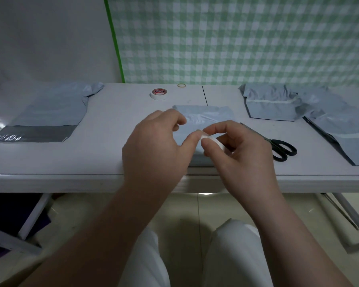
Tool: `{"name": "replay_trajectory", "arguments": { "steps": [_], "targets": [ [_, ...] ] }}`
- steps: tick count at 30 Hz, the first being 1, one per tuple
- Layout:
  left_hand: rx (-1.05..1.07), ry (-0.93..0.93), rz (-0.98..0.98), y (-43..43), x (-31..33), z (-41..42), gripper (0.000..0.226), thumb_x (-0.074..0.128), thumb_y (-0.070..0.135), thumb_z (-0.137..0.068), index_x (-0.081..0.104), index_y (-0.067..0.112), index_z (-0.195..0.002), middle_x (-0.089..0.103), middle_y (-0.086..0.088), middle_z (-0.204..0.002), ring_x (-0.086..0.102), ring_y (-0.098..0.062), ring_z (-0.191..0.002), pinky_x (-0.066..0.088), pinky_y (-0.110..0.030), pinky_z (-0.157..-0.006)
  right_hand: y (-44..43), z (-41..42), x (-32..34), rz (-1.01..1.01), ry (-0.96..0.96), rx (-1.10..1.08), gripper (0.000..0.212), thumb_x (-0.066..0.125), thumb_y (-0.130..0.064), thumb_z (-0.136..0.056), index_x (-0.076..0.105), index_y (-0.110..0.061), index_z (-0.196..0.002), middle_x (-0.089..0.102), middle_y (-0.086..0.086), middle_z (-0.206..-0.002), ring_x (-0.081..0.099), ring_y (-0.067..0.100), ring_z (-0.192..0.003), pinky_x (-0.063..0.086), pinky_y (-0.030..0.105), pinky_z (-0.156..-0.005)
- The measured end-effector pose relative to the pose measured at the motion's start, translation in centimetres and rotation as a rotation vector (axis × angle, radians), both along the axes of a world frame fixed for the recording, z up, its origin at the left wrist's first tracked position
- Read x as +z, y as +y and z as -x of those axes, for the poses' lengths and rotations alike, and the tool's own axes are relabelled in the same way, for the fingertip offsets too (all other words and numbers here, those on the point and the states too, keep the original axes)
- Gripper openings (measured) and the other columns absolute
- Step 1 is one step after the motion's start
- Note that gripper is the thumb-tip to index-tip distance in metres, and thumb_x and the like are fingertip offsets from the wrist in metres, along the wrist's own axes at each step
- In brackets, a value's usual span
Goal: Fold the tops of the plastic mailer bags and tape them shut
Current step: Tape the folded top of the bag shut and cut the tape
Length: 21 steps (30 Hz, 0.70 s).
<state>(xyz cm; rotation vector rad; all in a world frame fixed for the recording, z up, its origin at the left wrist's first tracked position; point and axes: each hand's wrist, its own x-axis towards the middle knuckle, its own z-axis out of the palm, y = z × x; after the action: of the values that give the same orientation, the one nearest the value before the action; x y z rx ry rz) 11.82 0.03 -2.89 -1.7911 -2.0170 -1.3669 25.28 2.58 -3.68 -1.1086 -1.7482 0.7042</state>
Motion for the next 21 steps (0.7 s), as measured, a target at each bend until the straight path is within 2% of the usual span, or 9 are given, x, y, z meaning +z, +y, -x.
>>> {"name": "replay_trajectory", "arguments": {
  "steps": [3,7,10,12,14,16,17,19,21],
  "targets": [
    [-0.174,-0.074,0.015,0.4,0.4,0.8,0.014,0.071,0.029,-0.078,0.074,0.021,-0.090,0.061,0.013,-0.084,0.056,-0.003,-0.084,0.051,-0.028,-0.074,0.0,-0.2,0.1,-0.030,-0.049,0.015,0.008,0.067,-0.027,-0.082,0.065,-0.034,-0.085,0.065,-0.005,-0.061,0.050,0.008,-0.050,0.037,0.015,-0.054],
    [-0.264,-0.061,0.041,0.8,0.9,1.3,0.007,0.064,0.026,-0.078,0.070,0.022,-0.076,0.060,0.013,-0.080,0.056,-0.002,-0.082,0.050,-0.027,-0.073,0.2,-0.2,0.3,-0.040,-0.064,0.046,0.011,0.068,-0.025,-0.082,0.064,-0.035,-0.087,0.066,-0.006,-0.064,0.053,0.006,-0.055,0.036,0.012,-0.055],
    [-0.271,-0.078,0.052,1.0,1.3,1.6,0.008,0.064,0.023,-0.082,0.065,0.025,-0.075,0.058,0.015,-0.079,0.054,0.003,-0.083,0.044,-0.014,-0.073,0.6,-0.6,0.8,0.106,0.156,0.160,0.022,0.068,-0.024,-0.085,0.064,-0.031,-0.105,0.065,0.000,-0.062,0.061,0.006,-0.065,0.046,0.017,-0.070],
    [-0.280,-0.208,0.084,1.2,2.0,1.8,0.018,0.066,0.018,-0.085,0.062,0.028,-0.071,0.060,0.017,-0.074,0.056,0.007,-0.078,0.039,-0.007,-0.071,1.3,-0.9,1.3,0.224,0.377,0.229,0.024,0.065,-0.023,-0.087,0.064,-0.025,-0.111,0.058,0.000,-0.058,0.060,0.007,-0.064,0.046,0.021,-0.081],
    [-0.345,-0.359,0.147,1.6,2.7,1.7,0.020,0.065,0.016,-0.086,0.062,0.027,-0.070,0.063,0.012,-0.071,0.058,0.003,-0.072,0.047,-0.017,-0.072,2.2,-1.1,1.8,0.296,0.530,0.296,0.018,0.062,-0.024,-0.086,0.067,-0.022,-0.104,0.053,-0.001,-0.059,0.053,0.006,-0.059,0.041,0.026,-0.085],
    [-0.373,-0.431,0.212,2.1,3.1,1.7,0.018,0.062,0.015,-0.089,0.063,0.023,-0.073,0.065,-0.005,-0.076,0.060,-0.017,-0.075,0.052,-0.040,-0.074,2.8,-0.6,2.4,0.374,0.666,0.373,0.015,0.060,-0.021,-0.082,0.069,-0.022,-0.094,0.048,0.001,-0.064,0.046,0.010,-0.060,0.046,0.028,-0.079],
    [-0.366,-0.440,0.232,2.5,3.2,1.7,0.018,0.061,0.014,-0.090,0.062,0.021,-0.073,0.063,-0.012,-0.078,0.059,-0.024,-0.076,0.052,-0.044,-0.075,3.0,-0.3,2.6,0.422,0.716,0.408,0.012,0.062,-0.018,-0.081,0.069,-0.021,-0.090,0.047,0.003,-0.067,0.045,0.013,-0.063,0.050,0.028,-0.076],
    [-0.327,-0.422,0.241,3.2,3.1,2.0,0.019,0.059,0.013,-0.090,0.061,0.021,-0.073,0.060,-0.013,-0.076,0.056,-0.024,-0.074,0.052,-0.047,-0.076,3.2,0.5,3.0,0.465,0.701,0.416,0.010,0.063,-0.008,-0.085,0.067,-0.017,-0.086,0.054,0.001,-0.064,0.052,0.013,-0.062,0.055,0.036,-0.081],
    [-0.277,-0.391,0.230,3.7,3.0,2.4,0.020,0.059,0.014,-0.090,0.060,0.023,-0.072,0.057,-0.003,-0.070,0.054,-0.017,-0.069,0.053,-0.048,-0.078,3.8,0.9,3.3,0.419,0.582,0.358,0.012,0.060,-0.002,-0.086,0.064,-0.014,-0.085,0.055,-0.001,-0.058,0.059,0.014,-0.064,0.053,0.040,-0.085]
  ]
}}
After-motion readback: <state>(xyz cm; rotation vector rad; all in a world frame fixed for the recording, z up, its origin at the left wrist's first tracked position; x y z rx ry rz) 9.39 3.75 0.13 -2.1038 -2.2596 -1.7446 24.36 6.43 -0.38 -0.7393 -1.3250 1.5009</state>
